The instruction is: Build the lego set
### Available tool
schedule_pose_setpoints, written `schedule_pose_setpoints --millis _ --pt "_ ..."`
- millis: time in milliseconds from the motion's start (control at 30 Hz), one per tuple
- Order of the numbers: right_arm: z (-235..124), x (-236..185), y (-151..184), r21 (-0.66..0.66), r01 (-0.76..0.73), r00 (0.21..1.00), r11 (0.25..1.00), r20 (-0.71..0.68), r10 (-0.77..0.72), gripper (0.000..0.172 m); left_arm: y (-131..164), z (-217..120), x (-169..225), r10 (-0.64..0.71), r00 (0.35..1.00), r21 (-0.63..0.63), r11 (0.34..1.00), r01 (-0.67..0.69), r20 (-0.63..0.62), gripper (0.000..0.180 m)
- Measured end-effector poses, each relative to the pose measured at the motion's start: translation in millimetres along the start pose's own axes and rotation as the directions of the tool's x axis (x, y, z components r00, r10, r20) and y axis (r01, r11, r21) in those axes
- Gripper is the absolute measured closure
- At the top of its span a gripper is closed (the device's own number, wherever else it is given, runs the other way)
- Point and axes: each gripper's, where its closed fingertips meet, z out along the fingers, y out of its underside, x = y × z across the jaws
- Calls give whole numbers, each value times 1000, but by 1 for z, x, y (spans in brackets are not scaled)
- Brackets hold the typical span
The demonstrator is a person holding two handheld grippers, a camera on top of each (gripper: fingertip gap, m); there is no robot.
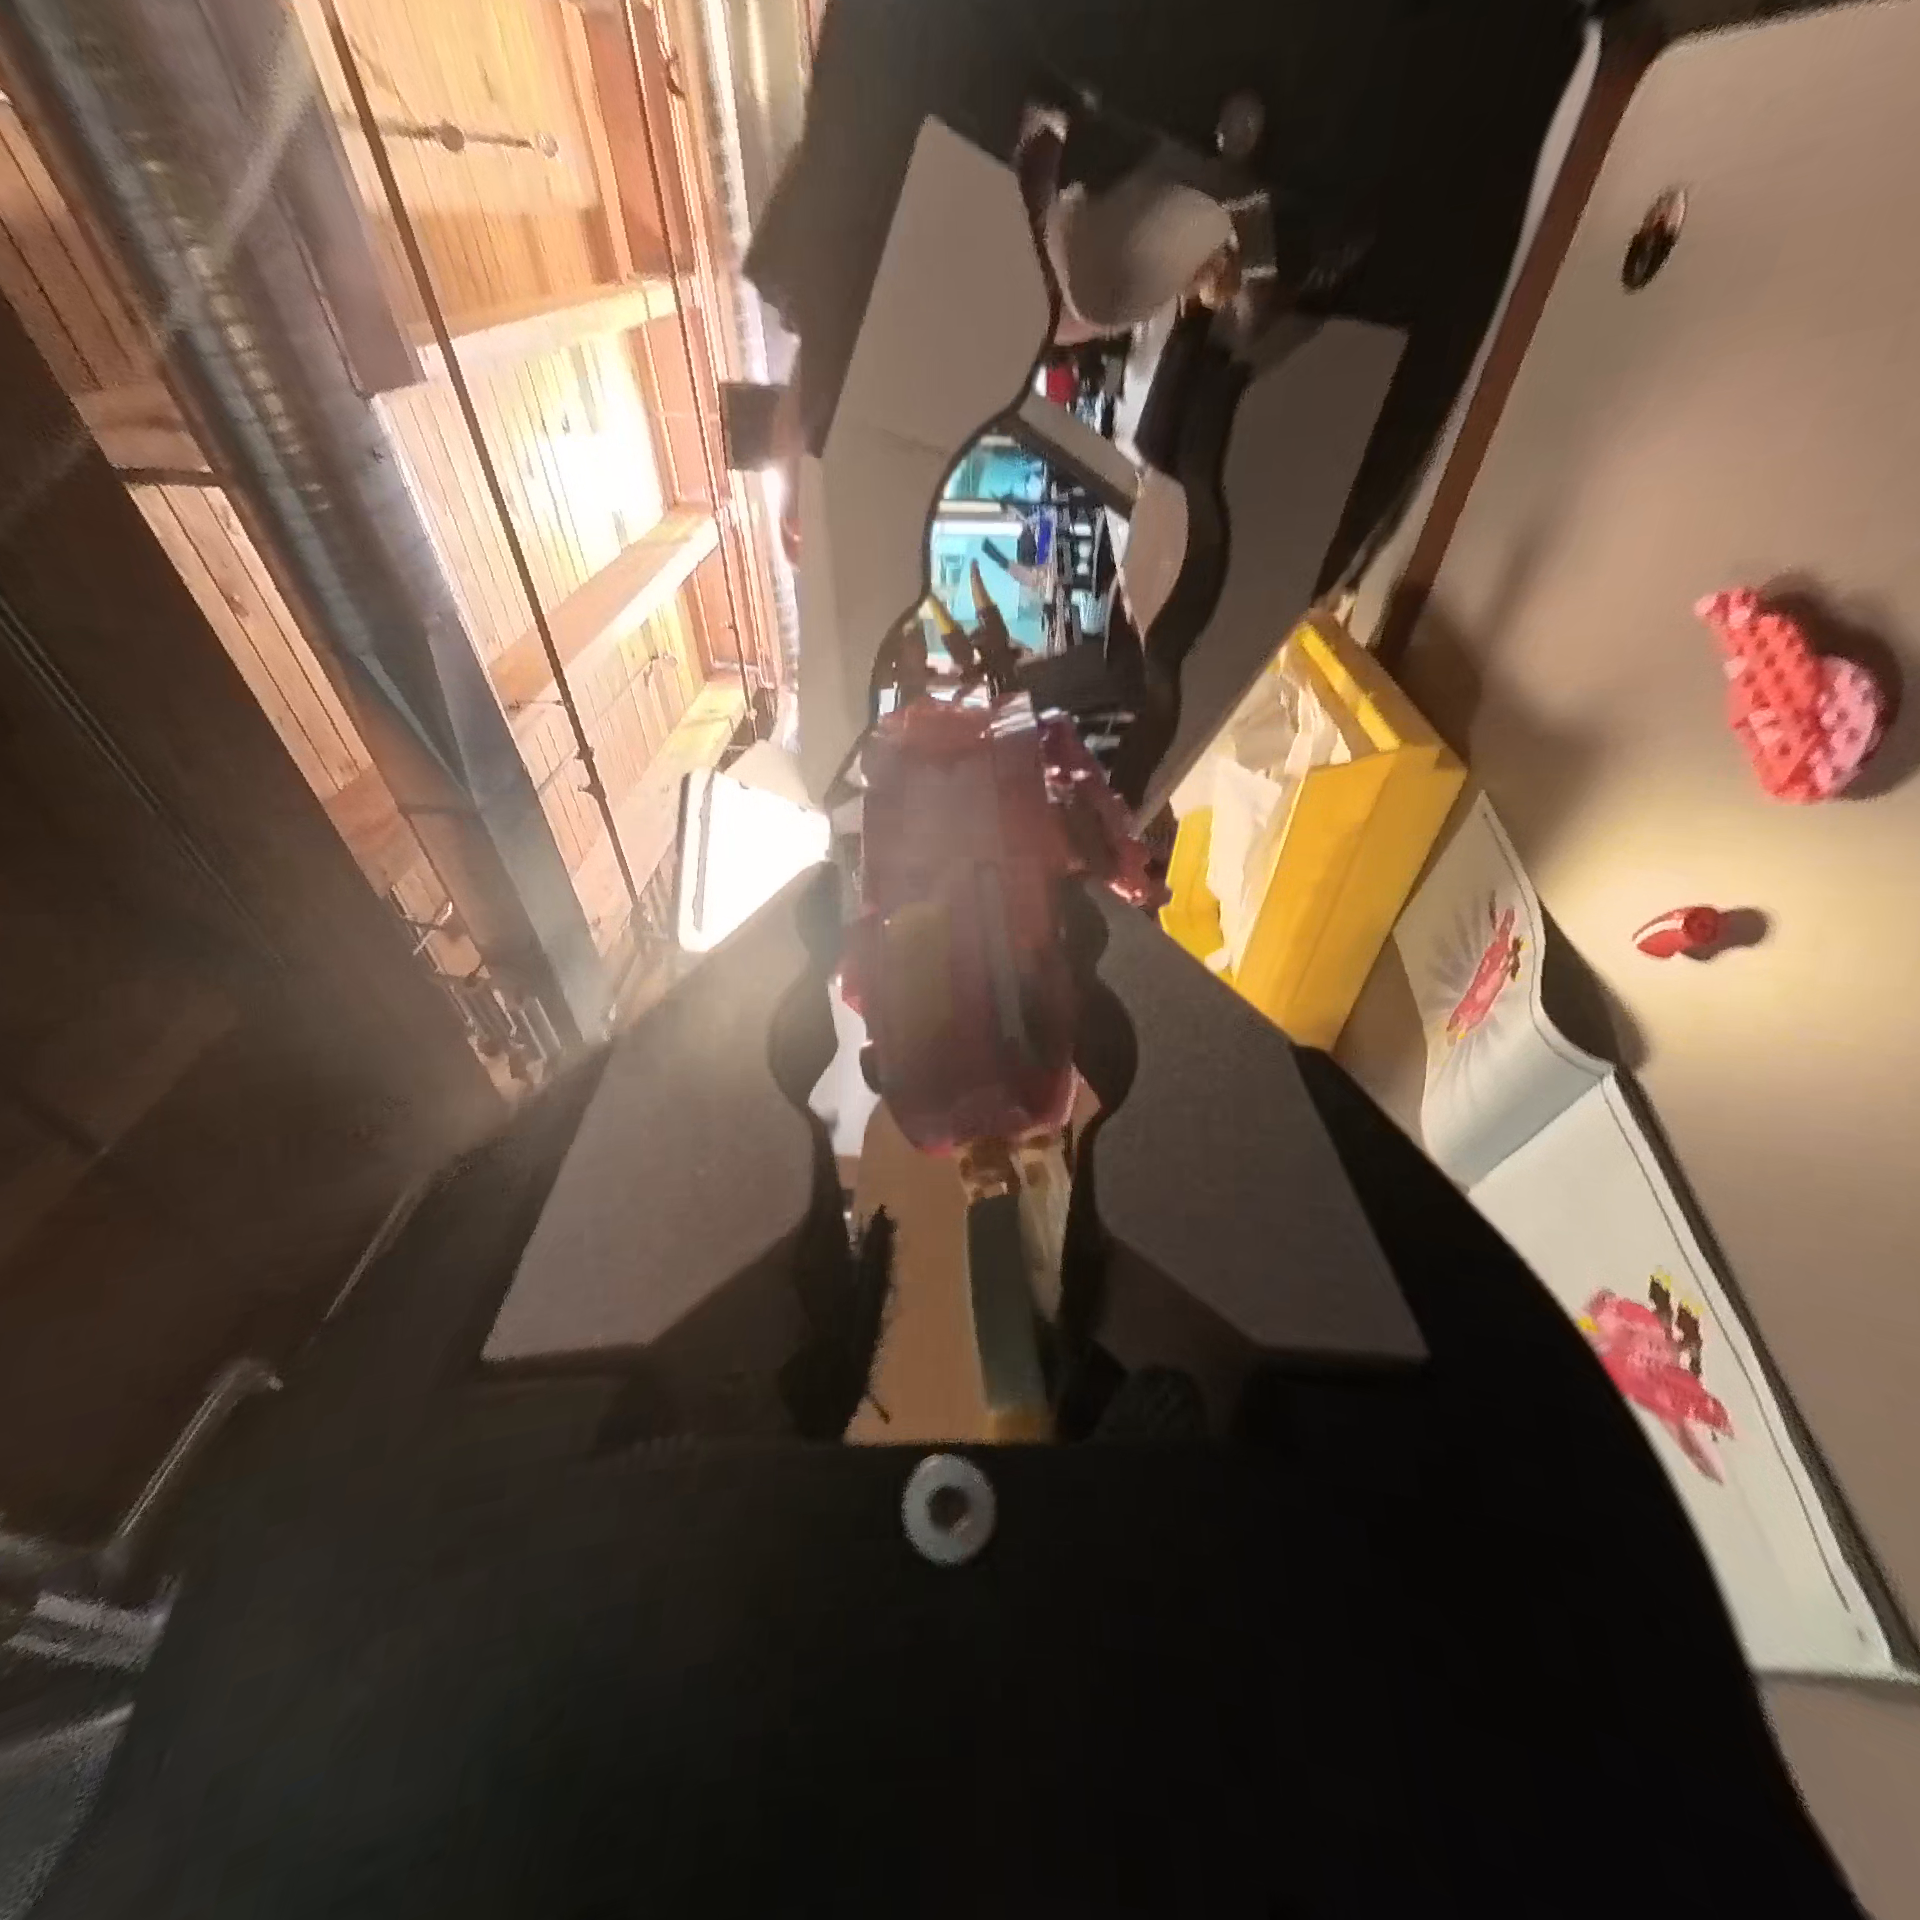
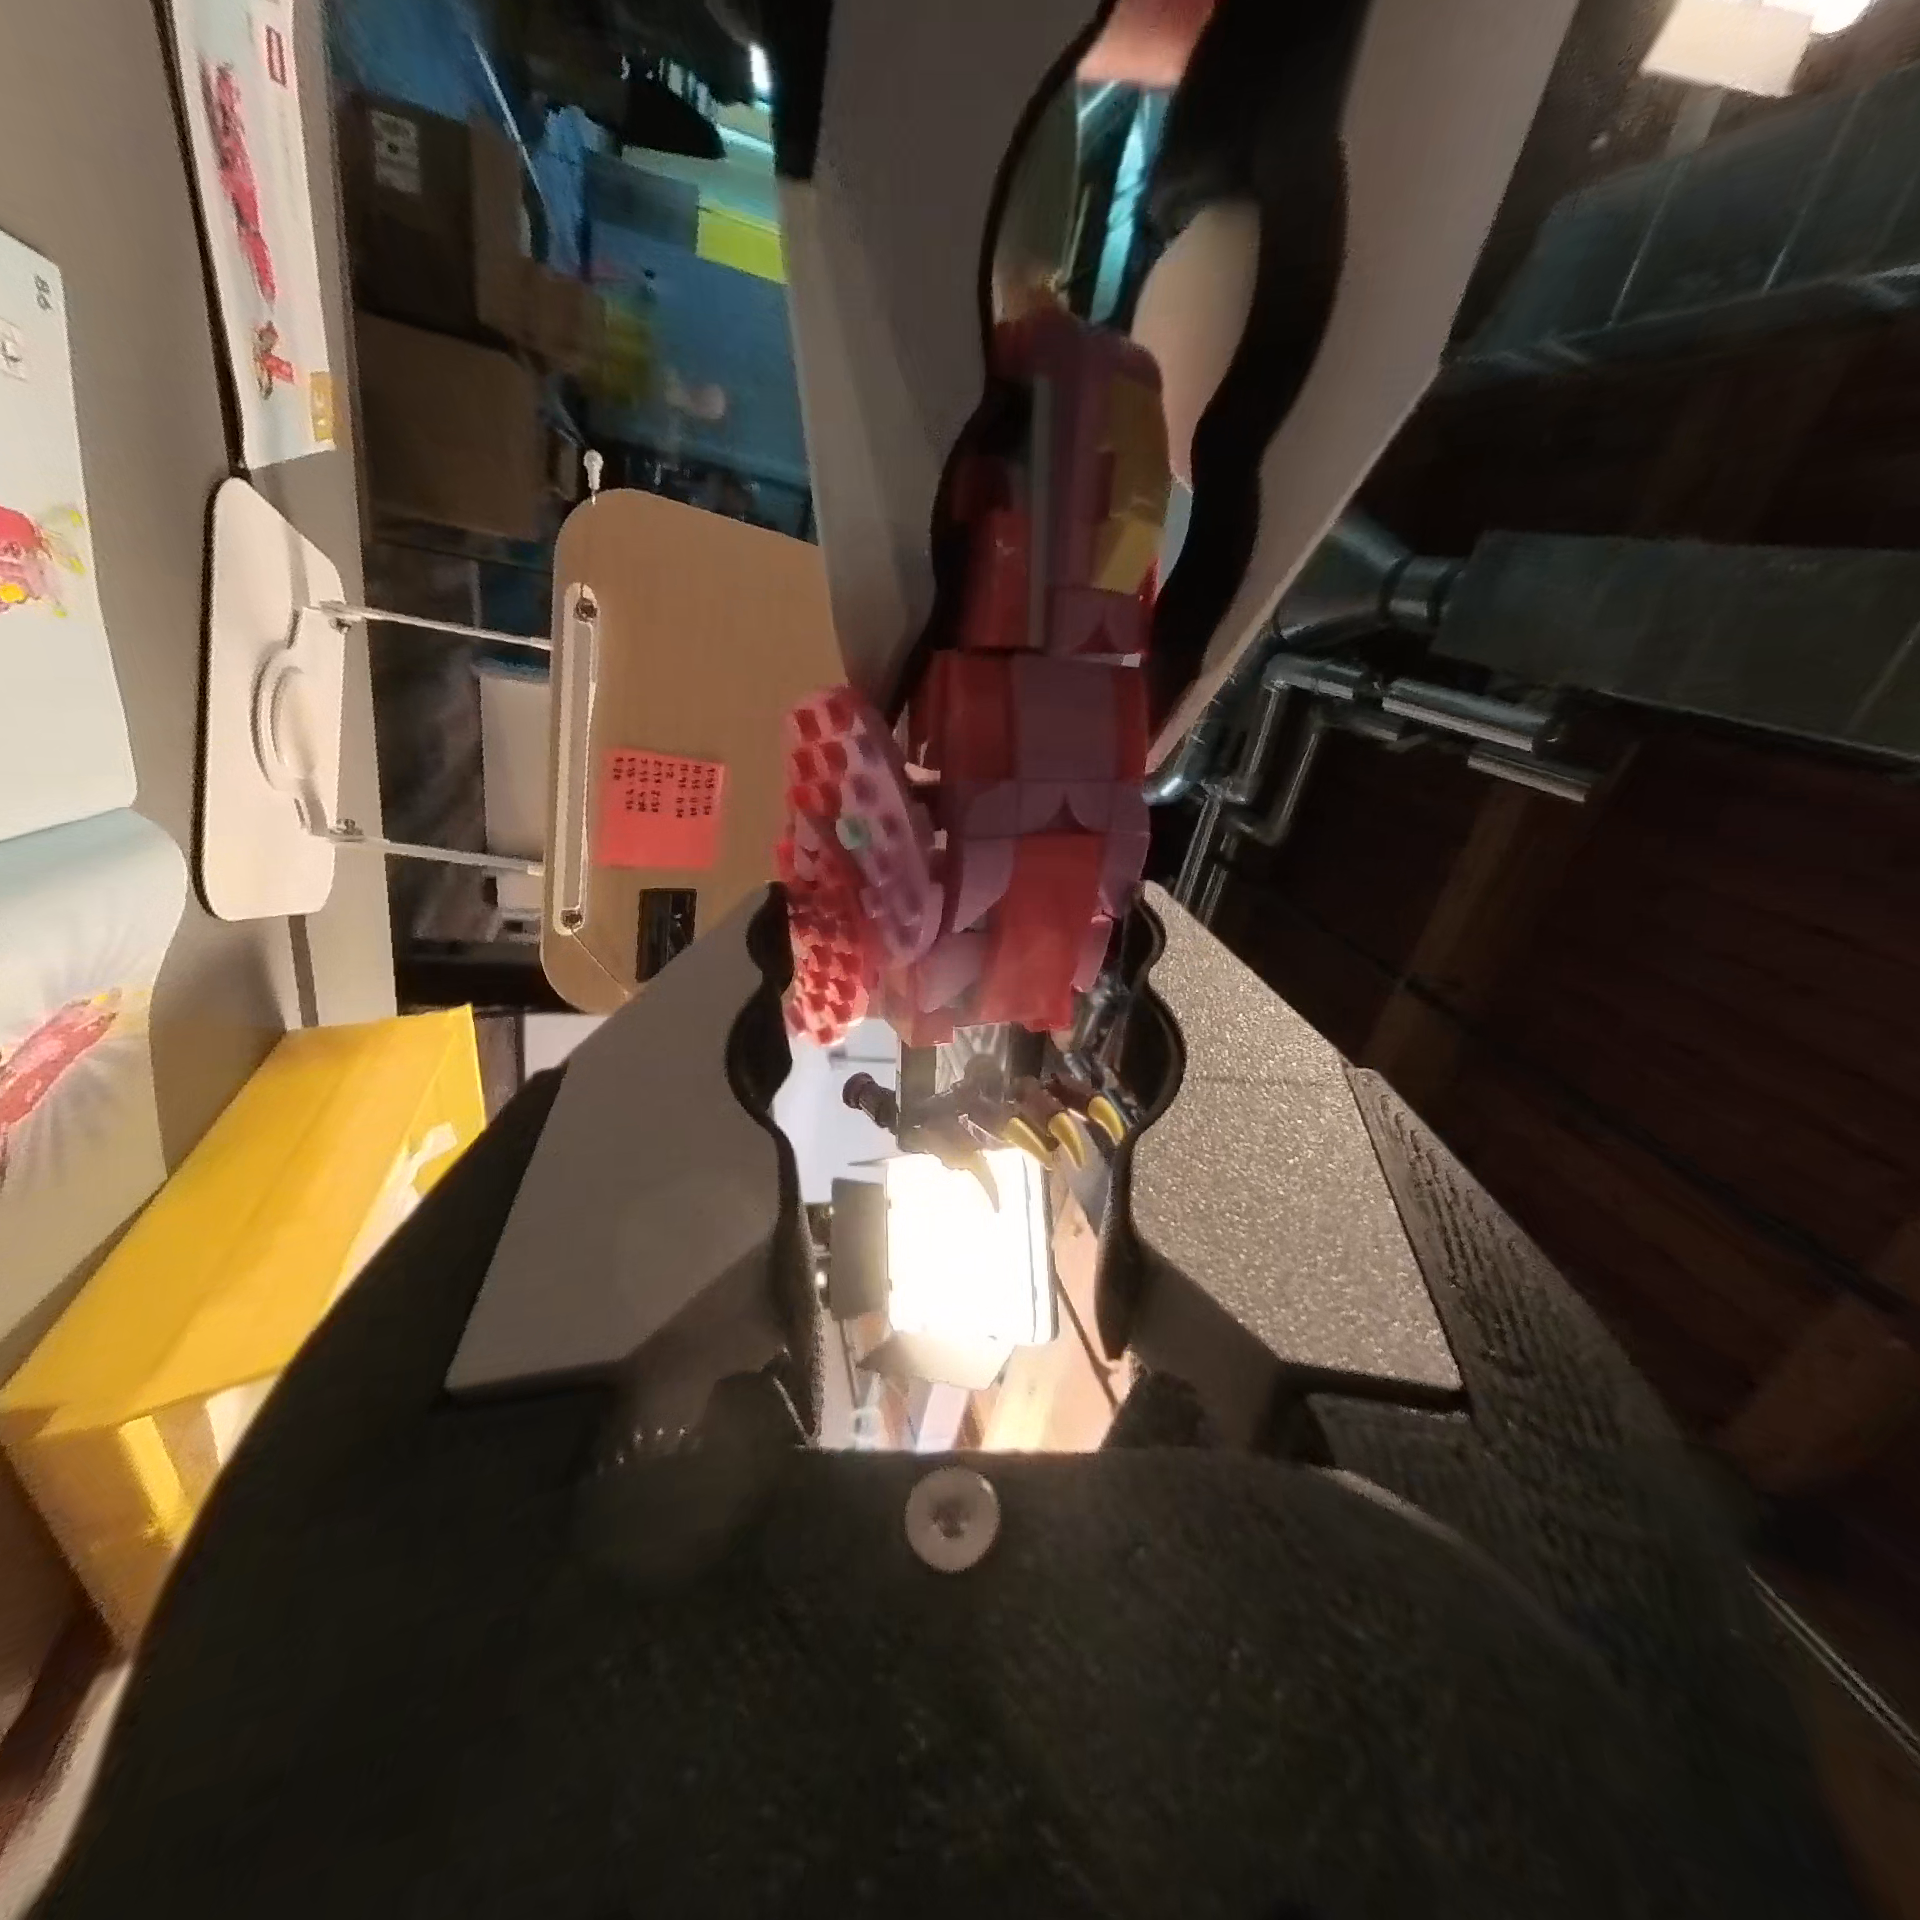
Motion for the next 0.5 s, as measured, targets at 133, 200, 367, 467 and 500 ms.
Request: schedule_pose_setpoints --millis 133,200,367,467,500 --pt "-11 8 1 50 -83 996 995 -21 84 113 -15 -5 -7 -49 998 84 995 46 30 137" --pt "-15 11 0 75 -110 993 991 -35 113 114 -24 -9 -11 -87 996 144 986 81 36 134" --pt "-23 12 1 107 -121 993 987 13 120 114 -27 -7 -8 -1 1000 89 996 -2 30 145" --pt "-33 8 0 133 -184 977 974 131 167 106 -22 -2 -4 72 997 22 997 -73 35 145" --pt "-37 9 -1 140 -221 966 965 168 197 105 -20 -1 -2 74 997 12 997 -74 21 145"
